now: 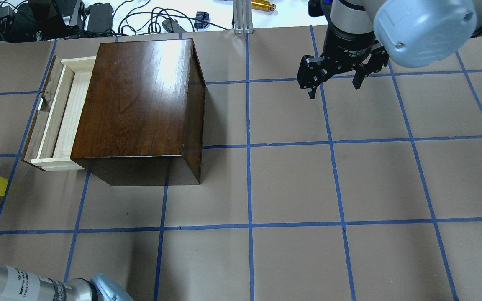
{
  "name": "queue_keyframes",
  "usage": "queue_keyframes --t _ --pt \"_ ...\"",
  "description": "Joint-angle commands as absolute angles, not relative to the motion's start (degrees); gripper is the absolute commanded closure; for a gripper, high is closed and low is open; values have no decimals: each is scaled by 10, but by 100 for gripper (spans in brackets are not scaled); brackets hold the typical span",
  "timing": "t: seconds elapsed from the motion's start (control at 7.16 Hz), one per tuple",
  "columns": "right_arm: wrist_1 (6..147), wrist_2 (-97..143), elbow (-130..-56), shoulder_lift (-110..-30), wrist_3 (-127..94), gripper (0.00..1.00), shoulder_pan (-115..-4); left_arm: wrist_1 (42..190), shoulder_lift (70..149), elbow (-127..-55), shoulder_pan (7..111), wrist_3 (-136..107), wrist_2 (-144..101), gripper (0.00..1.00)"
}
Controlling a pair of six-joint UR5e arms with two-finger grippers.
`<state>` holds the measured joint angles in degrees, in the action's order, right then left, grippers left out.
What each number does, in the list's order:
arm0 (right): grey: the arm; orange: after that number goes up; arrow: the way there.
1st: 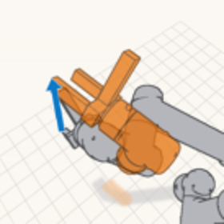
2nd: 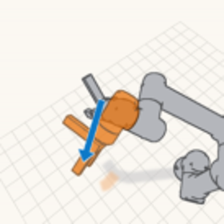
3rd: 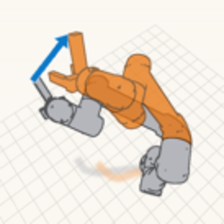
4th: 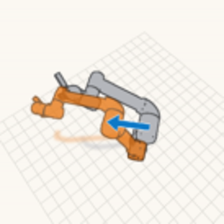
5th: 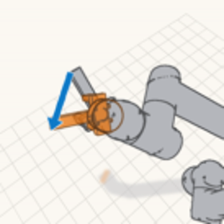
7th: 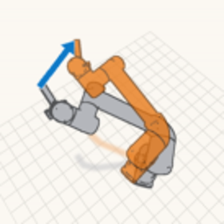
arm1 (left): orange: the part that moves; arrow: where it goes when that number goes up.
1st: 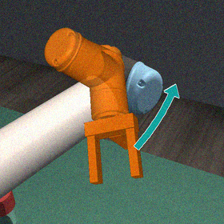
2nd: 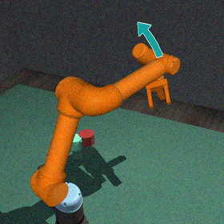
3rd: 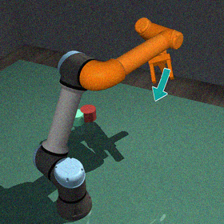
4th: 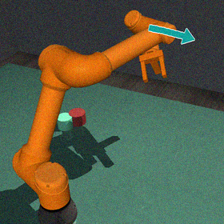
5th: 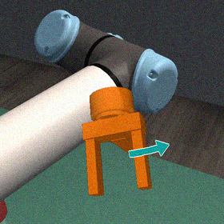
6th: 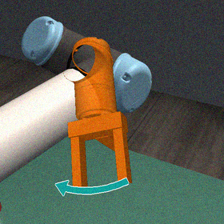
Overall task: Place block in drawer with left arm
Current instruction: 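Lower the left gripper around the yellow cube and close on it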
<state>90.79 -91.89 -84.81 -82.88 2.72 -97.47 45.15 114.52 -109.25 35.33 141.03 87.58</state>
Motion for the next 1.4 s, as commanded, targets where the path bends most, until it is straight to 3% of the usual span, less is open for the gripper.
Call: queue_keyframes --t 0.0,0.56,1.26 --pt "908 -919 -848 -829 27 0 -975 451 1145 -1092 353 1417 877 98" --pt "908 -918 -848 -829 27 0 -975 459 1116 -1080 353 1410 869 100" --pt "908 -919 -848 -829 27 0 -975 706 980 -984 364 1361 860 100"
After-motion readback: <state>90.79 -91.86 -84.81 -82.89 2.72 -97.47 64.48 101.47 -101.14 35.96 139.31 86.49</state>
